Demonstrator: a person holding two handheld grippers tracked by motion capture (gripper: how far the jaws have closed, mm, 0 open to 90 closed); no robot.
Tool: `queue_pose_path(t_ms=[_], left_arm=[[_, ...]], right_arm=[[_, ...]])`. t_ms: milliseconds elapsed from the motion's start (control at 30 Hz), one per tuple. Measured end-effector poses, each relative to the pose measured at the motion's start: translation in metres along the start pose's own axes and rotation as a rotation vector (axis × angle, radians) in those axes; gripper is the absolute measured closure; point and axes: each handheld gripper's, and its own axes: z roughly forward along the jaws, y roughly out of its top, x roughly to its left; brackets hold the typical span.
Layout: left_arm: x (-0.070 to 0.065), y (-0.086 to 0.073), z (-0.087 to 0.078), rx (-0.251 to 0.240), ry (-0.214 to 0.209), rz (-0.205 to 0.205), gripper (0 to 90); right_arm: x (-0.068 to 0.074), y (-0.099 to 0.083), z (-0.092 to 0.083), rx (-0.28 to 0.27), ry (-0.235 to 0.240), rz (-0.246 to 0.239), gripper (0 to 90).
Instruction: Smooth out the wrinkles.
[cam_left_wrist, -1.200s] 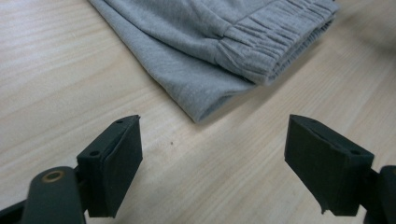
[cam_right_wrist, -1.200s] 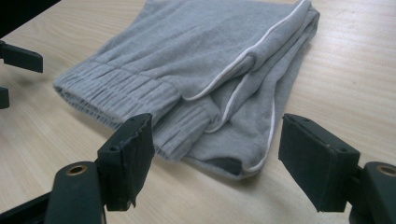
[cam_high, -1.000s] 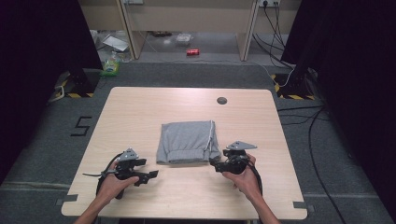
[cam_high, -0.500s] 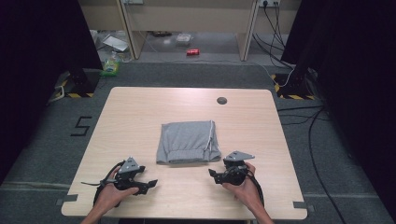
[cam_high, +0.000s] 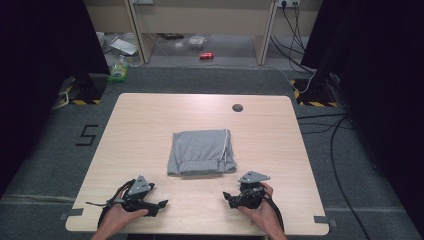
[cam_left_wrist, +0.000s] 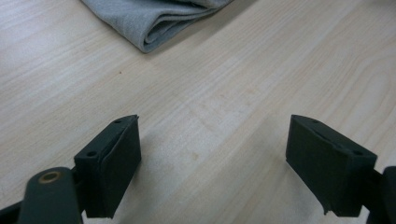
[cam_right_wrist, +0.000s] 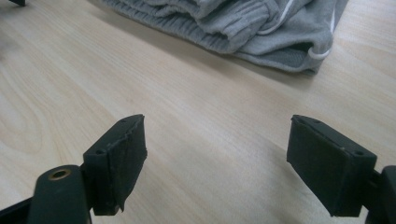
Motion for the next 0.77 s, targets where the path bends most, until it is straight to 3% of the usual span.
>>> queue_pose_path(t_ms=[67,267,400,767], left_arm=[[-0.0020,-0.0017,0.0000,-0.001,0.018,0.021,17.2],[-0.0030,-0.0062,-0.0020,-0.016,0.015,0.023,15.0],[-0.0029,-0.0060,-0.0019,-0.014,0.014,0.024,14.6],[-0.0025,-0.0058,-0.0017,-0.013,0.011,0.026,14.4]], right_arm=[[0.0007,-0.0015,-0.0007,0.005,-0.012,-0.008,18.5],[0.0036,-0.0055,0.0011,0.047,-0.035,-0.033,16.0],[0.0058,-0.0073,0.0039,0.066,-0.059,-0.088,14.2],[0.0080,-0.0087,0.0064,0.057,-0.059,-0.090,9.5]])
